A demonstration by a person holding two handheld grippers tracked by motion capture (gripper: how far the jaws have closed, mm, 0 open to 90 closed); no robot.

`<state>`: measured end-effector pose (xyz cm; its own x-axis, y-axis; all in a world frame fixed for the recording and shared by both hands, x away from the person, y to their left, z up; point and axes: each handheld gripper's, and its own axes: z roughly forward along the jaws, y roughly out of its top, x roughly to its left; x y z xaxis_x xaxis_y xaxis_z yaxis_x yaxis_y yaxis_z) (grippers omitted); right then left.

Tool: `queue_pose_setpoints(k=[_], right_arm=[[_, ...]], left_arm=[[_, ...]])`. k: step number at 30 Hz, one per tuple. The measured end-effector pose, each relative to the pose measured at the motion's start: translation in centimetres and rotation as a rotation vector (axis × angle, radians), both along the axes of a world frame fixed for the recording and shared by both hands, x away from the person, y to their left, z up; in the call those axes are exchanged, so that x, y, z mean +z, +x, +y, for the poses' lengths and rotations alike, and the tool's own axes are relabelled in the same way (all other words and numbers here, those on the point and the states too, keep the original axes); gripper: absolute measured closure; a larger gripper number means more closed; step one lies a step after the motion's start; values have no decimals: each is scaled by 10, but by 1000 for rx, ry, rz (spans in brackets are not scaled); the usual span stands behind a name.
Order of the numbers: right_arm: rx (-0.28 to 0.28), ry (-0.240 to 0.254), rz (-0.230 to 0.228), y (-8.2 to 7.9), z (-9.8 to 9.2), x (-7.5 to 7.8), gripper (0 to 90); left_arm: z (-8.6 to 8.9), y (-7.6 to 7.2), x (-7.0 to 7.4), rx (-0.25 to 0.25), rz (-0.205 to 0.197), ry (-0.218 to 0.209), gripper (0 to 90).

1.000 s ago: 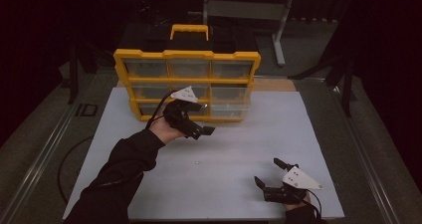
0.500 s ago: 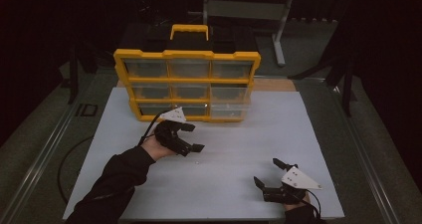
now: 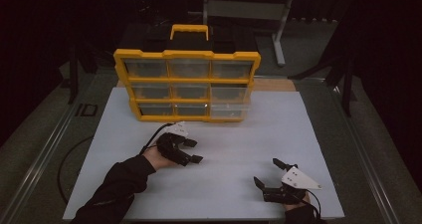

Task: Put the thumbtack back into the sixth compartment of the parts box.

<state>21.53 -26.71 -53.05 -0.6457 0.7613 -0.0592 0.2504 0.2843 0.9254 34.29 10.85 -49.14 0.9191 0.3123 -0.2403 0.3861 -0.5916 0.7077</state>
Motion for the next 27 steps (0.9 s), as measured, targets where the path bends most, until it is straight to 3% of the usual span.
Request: queue_pose_setpoints(k=[4, 11, 19, 22, 27], right_arm=[[0, -2, -1, 0, 0, 0, 89], [2, -2, 2, 0, 0, 0, 88], [-1, -1, 3, 0, 0, 0, 88], [0, -2, 1, 0, 0, 0, 88], [-1, -4, 3, 0, 0, 0, 88]], left_arm=[[-2, -2, -11, -30, 8, 38, 435], [-4, 1, -24, -35, 5, 78, 560], [-10, 0, -35, -61, 1, 128, 615], [-10, 1, -35, -67, -4, 129, 632], [-12, -1, -34, -84, -43, 153, 675]])
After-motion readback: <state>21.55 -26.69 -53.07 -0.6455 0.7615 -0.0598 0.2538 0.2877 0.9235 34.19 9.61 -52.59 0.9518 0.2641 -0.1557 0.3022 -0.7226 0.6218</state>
